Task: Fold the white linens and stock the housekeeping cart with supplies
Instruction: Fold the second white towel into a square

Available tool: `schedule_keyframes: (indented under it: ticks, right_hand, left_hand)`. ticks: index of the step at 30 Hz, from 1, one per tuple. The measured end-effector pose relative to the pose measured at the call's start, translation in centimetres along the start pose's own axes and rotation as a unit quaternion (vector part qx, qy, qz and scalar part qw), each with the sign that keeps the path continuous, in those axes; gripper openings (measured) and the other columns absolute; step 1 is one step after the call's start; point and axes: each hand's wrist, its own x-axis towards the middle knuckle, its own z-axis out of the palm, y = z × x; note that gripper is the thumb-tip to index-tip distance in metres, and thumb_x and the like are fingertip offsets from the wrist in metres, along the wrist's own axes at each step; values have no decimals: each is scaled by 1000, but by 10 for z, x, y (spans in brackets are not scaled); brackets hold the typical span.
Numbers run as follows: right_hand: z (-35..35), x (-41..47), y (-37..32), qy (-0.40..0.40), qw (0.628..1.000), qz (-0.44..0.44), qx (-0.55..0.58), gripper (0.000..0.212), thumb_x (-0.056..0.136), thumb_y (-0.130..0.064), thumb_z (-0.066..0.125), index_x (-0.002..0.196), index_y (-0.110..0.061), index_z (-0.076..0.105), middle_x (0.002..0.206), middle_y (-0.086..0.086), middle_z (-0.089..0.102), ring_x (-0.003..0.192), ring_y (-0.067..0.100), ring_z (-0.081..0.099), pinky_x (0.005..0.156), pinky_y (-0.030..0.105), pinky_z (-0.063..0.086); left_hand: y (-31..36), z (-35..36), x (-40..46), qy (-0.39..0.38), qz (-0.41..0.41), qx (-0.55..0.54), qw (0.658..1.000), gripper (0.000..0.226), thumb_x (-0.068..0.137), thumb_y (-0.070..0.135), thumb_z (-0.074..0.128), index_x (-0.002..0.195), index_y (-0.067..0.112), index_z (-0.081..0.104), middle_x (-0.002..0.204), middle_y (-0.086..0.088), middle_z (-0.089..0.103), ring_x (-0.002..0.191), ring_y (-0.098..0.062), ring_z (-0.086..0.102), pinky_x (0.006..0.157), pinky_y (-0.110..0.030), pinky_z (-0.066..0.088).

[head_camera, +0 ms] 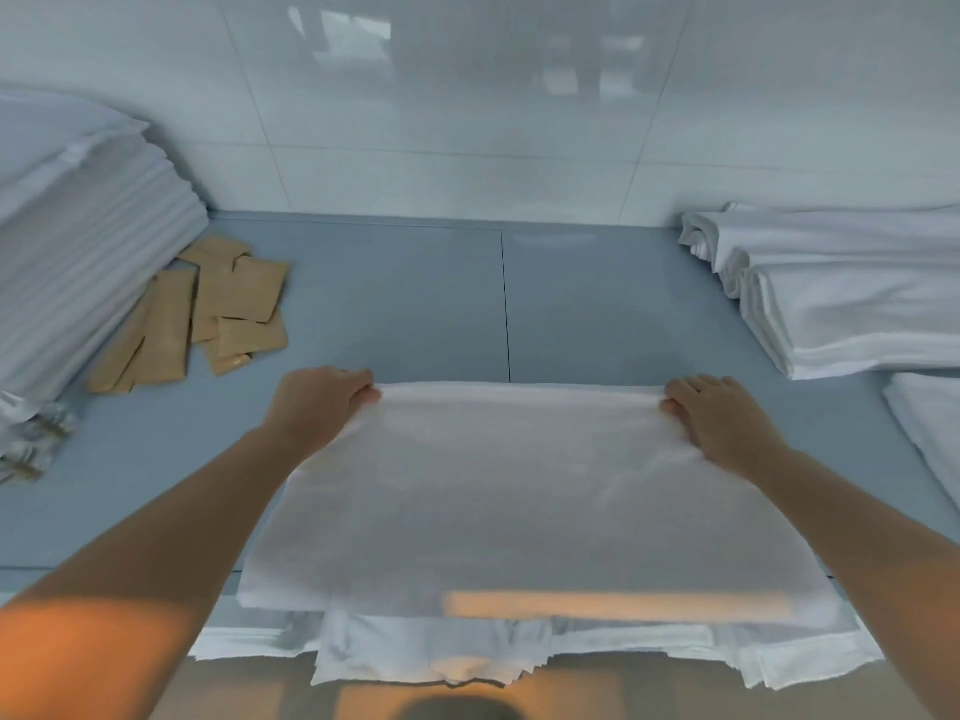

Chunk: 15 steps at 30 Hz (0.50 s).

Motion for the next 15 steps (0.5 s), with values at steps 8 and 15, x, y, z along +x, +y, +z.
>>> schedule_keyframes:
  ticks: [8,15]
  right_hand:
    - [6,26,1,-74,994,75,-11,24,100,-29,46,90,-10,57,86,10,69,78,34,63,76,37,33]
    - [-7,15,-39,37,981,190,0,23,85,-21,67,103,-7,64,108,16,58,103,38,52,91,47,33]
  left_hand:
    - [-8,1,30,-82,-33,-8,996,26,101,36,38,83,20,49,71,-1,52,73,-28,54,59,-32,28]
    - [66,-7,9,79,-56,6,995,13,89,20,58,99,13,64,104,-11,59,97,-34,51,82,-43,34]
